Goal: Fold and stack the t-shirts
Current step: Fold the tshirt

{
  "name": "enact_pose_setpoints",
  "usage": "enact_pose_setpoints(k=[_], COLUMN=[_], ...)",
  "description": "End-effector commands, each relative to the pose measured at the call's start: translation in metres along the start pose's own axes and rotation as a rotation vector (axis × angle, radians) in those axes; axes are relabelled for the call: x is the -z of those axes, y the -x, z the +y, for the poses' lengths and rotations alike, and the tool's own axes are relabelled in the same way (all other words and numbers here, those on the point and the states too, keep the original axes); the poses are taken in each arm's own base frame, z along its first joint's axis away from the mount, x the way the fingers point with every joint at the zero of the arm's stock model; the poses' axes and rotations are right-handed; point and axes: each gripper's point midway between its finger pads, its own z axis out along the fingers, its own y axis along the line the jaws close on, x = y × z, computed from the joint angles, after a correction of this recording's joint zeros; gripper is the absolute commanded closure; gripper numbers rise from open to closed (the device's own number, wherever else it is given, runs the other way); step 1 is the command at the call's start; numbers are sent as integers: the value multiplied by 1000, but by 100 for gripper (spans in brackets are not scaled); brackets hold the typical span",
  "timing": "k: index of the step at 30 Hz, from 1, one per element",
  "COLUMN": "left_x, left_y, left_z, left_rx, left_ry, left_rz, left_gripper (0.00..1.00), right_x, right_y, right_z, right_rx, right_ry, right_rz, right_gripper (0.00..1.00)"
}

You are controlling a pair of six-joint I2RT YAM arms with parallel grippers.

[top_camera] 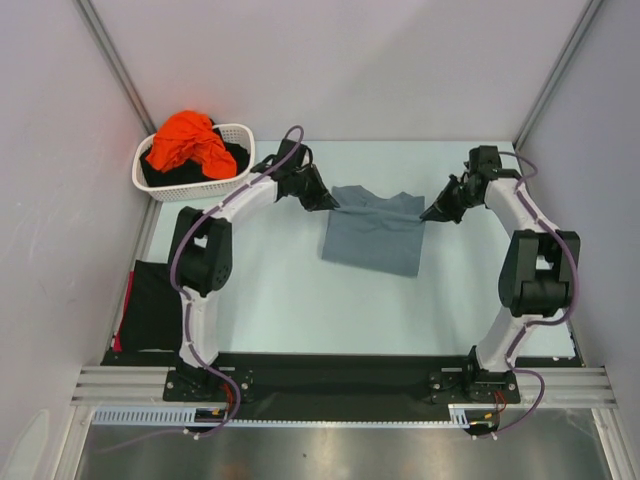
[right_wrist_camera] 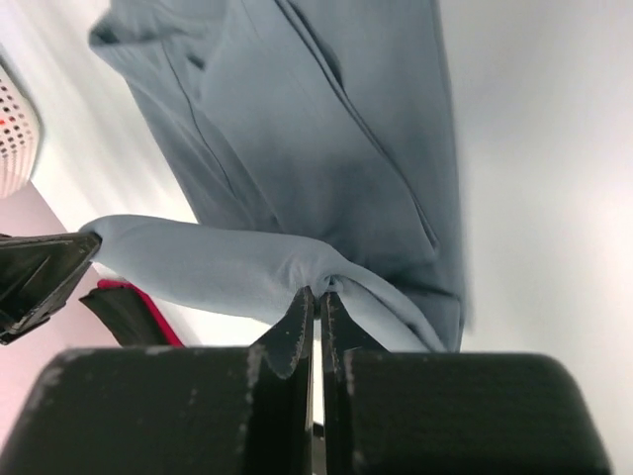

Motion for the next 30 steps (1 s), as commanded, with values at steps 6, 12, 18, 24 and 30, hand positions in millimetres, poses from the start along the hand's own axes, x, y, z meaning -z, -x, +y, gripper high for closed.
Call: enact_pose_setpoints(k=[6,12,18,24,30], left_x=[3,-2,-15,-26,-34], left_y=[50,70,85,98,101], left_z=[-48,-54,-47,-39,-38], left_rx=[-79,-67,-28,-5,1], left_ry=[-193,-216,-230,-244,-271], left_rz=[-71,-111,-112,-118,-112], left_gripper=[100,100,100,100,98], right_x=[-4,-14,-34,-43,-46], right_y=[44,61,71,83,94], right_z=[19,21,22,23,23], right_rx=[20,-6,-58,-71,-80], right_ry=[74,86,108,109,88], right_rz=[-16,-24,-2,-9,-25], right_gripper=[100,100,100,100,100])
